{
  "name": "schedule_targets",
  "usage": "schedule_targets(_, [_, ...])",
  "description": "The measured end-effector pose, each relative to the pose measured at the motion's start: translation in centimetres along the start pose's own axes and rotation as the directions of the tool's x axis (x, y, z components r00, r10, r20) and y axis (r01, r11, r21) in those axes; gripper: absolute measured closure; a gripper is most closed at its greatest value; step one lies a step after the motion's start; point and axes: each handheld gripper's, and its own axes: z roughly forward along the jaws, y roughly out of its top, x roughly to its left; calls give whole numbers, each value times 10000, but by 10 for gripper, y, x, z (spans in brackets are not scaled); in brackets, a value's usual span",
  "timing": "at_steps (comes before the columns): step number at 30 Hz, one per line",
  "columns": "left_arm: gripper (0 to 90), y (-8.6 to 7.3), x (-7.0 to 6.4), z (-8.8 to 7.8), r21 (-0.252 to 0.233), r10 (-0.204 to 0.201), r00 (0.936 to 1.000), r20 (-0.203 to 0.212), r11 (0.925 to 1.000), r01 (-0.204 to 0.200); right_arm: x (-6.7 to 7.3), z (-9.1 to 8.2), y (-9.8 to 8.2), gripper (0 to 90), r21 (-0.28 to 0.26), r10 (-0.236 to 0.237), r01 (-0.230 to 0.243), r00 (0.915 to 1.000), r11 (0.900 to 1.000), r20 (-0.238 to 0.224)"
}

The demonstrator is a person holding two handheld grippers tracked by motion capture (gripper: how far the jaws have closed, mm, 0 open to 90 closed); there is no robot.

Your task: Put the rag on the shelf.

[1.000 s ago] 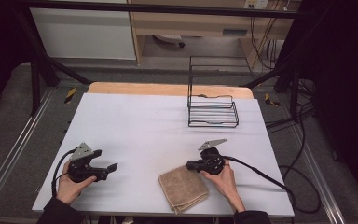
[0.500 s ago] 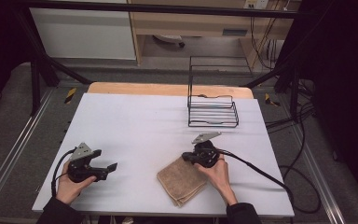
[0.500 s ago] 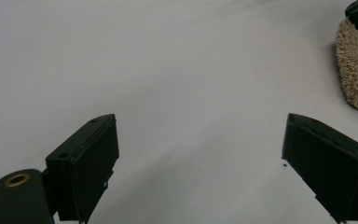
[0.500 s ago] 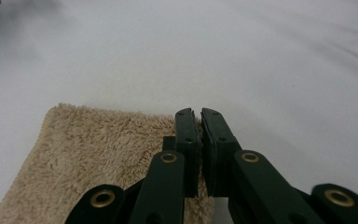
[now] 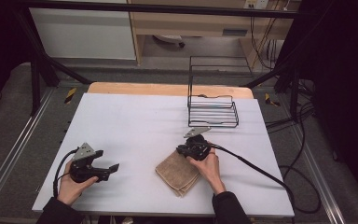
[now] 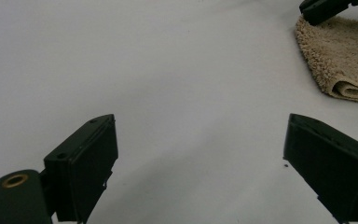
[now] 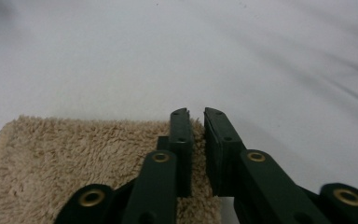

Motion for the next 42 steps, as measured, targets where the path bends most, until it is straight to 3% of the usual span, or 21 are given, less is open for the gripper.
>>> schedule_targets(1, [93, 0, 0, 0, 0, 0, 10000, 0, 10000, 0, 0, 0, 0, 802, 0, 0, 0, 10000, 10000, 0])
schedule_targets(4, [81, 2, -3, 1, 26, 9, 10000, 22, 10000, -9, -1, -13, 3, 626, -647, 190, -185, 9998, 9977, 65])
schedule_targets(6, [80, 4, -5, 2, 65, 52, 10000, 51, 10000, -53, -2, -19, 4, 574, -743, 250, -240, 9996, 9969, 119])
schedule_targets(9, [72, 10, -13, 6, 116, 49, 9998, 207, 9999, -51, -5, -41, -1, 411, -1006, 472, -446, 9986, 9939, 234])
schedule_targets(13, [77, 17, -22, 12, 256, 129, 9995, 298, 9996, -137, -8, -55, -12, 385, -953, 750, -718, 9967, 9929, 307])
schedule_targets(17, [112, 27, -35, 21, 384, 219, 9984, 522, 9990, -239, -11, -74, -35, 449, -663, 1078, -1050, 9934, 9923, 393])
schedule_targets(21, [155, 40, -55, 38, 679, 319, 9971, 695, 9970, -367, -10, -83, -54, 479, -489, 1391, -1375, 9898, 9893, 311])
schedule_targets(23, [192, 42, -58, 42, 788, 381, 9967, 720, 9959, -437, -7, -84, -60, 479, -423, 1541, -1529, 9877, 9873, 250])
schedule_targets(30, [274, 56, -83, 72, 1386, 276, 9930, 1151, 9894, -436, -1, -78, -68, 501, -208, 1686, -1681, 9853, 9855, 273])
schedule_targets(33, [400, 57, -90, 84, 1465, 238, 9922, 1224, 9883, -418, 1, -74, -70, 577, -37, 1792, -1792, 9834, 9838, 270])
schedule_targets(37, [475, 54, -93, 94, 1752, 175, 9896, 1428, 9836, -427, 2, -73, -72, 642, 71, 1886, -1887, 9819, 9820, 179])
schedule_targets(38, [552, 53, -93, 95, 1804, 146, 9885, 1506, 9827, -420, 3, -72, -72, 673, 171, 2013, -2014, 9795, 9794, 84])
schedule_targets(42, [620, 49, -93, 98, 1944, 12, 9840, 1782, 9803, -364, 6, -70, -74, 677, 313, 2237, -2241, 9745, 9741, 151])
